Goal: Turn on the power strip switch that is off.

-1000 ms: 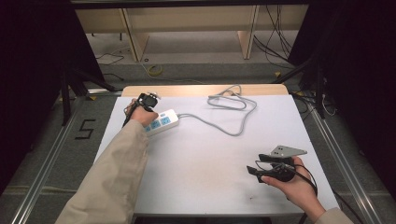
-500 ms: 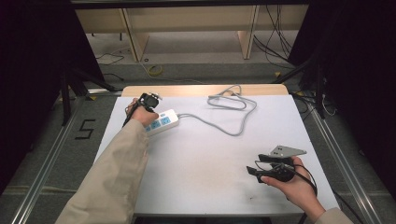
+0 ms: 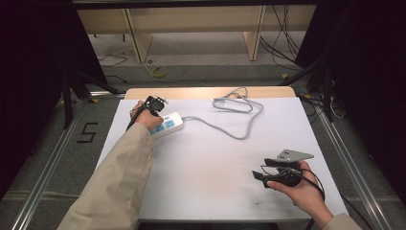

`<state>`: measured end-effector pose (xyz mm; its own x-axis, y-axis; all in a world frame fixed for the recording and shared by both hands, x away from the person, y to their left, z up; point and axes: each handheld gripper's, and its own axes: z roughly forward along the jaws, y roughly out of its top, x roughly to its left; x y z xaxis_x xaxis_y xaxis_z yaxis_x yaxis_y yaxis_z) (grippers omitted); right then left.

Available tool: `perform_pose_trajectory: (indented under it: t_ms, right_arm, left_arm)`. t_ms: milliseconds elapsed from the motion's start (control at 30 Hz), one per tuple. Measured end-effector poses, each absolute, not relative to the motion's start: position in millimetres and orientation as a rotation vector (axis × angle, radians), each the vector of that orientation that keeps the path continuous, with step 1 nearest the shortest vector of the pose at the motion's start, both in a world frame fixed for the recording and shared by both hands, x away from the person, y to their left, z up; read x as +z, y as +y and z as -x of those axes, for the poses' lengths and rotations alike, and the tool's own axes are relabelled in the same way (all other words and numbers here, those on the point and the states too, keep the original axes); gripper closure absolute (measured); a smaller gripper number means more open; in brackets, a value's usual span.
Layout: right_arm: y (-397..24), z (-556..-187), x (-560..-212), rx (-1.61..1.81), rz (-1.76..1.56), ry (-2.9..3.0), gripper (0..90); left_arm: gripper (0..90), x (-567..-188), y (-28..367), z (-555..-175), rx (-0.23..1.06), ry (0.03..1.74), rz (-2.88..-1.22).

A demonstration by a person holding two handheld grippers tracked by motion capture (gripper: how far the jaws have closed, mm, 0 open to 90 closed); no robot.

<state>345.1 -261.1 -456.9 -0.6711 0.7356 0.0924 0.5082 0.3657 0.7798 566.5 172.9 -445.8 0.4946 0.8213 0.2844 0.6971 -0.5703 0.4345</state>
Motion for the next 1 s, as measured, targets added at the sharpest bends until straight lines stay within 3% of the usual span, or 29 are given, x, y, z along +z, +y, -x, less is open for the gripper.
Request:
perform_pose_trajectory:
  t_ms: [1000]
  right_arm:
    - [-260.9,-345.0,-456.0,1.198,-1.102,2.358,30.4]
  left_arm:
    - [90.0,-446.3,173.4,-567.0,0.674,1.303,-2.474]
